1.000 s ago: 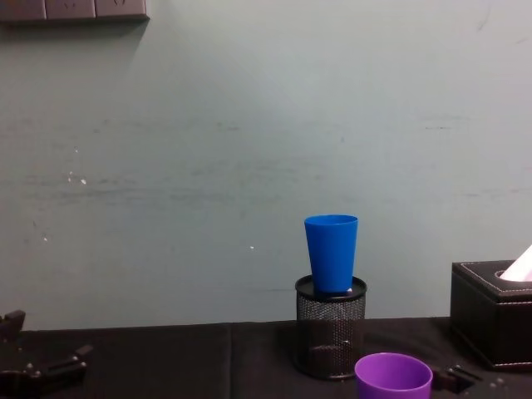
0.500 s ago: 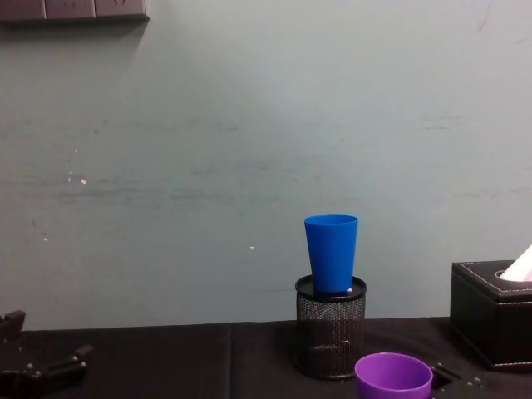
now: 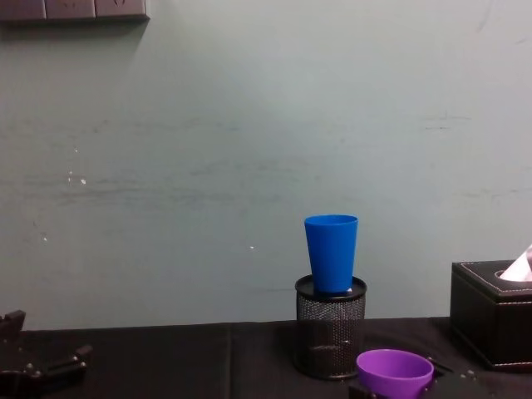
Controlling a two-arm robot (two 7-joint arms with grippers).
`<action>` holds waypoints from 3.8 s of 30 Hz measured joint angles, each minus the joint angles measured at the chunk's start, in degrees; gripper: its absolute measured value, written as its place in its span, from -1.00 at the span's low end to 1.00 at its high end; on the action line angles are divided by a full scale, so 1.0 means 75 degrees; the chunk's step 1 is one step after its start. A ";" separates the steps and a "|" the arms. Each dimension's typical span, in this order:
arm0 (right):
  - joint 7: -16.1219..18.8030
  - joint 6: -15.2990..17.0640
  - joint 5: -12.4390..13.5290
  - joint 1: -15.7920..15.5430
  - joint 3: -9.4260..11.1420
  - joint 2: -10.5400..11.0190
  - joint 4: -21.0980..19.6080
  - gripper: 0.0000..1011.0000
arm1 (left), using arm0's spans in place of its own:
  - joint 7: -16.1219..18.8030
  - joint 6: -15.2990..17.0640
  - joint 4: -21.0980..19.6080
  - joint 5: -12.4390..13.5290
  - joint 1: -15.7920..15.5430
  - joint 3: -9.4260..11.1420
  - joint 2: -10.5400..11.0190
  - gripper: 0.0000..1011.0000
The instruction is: Pick up one cup with a gripper and tap it against the other cup.
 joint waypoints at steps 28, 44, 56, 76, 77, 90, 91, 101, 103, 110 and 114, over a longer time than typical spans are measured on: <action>-0.0398 0.0998 -0.0237 -0.0442 0.0651 0.0155 -0.2272 0.49 | 0.0000 -0.0001 0.0000 0.0000 0.0000 0.0000 0.0000 0.98; -0.0395 0.0971 -0.0230 -0.0432 0.0621 0.0158 -0.2196 0.49 | 0.0000 -0.0001 0.0000 0.0000 0.0000 0.0000 0.0000 0.98; -0.0390 0.0959 -0.0221 -0.0427 0.0611 0.0158 -0.2179 0.49 | 0.0000 -0.0001 0.0000 0.0000 0.0000 0.0000 0.0000 0.98; -0.0389 0.0956 -0.0219 -0.0426 0.0610 0.0158 -0.2172 0.49 | 0.0000 0.0000 0.0000 0.0000 0.0000 0.0000 0.0000 0.98; -0.0389 0.0956 -0.0219 -0.0427 0.0610 0.0158 -0.2171 0.49 | 0.0000 0.0000 0.0000 0.0000 0.0000 0.0000 0.0000 0.98; -0.0385 0.0956 -0.0219 -0.0426 0.0610 0.0158 -0.2171 0.49 | 0.0000 -0.0001 0.0000 0.0000 0.0000 0.0000 0.0000 0.98; -0.0385 0.0956 -0.0219 -0.0426 0.0611 0.0158 -0.2171 0.49 | 0.0000 0.0000 0.0000 0.0000 0.0000 0.0000 0.0000 0.98; -0.0385 0.0956 -0.0219 -0.0426 0.0610 0.0158 -0.2171 0.49 | 0.0000 0.0000 0.0000 0.0000 0.0000 0.0000 0.0000 0.98; -0.0386 0.0956 -0.0219 -0.0426 0.0611 0.0158 -0.2171 0.49 | 0.0000 -0.0001 0.0000 0.0000 0.0000 0.0000 0.0000 0.98; -0.0385 0.0956 -0.0219 -0.0426 0.0610 0.0158 -0.2171 0.49 | 0.0000 -0.0001 0.0000 0.0000 0.0000 0.0000 0.0000 0.98; -0.0386 0.0956 -0.0219 -0.0427 0.0611 0.0158 -0.2171 0.49 | 0.0000 0.0000 0.0000 0.0000 0.0000 0.0000 0.0000 0.98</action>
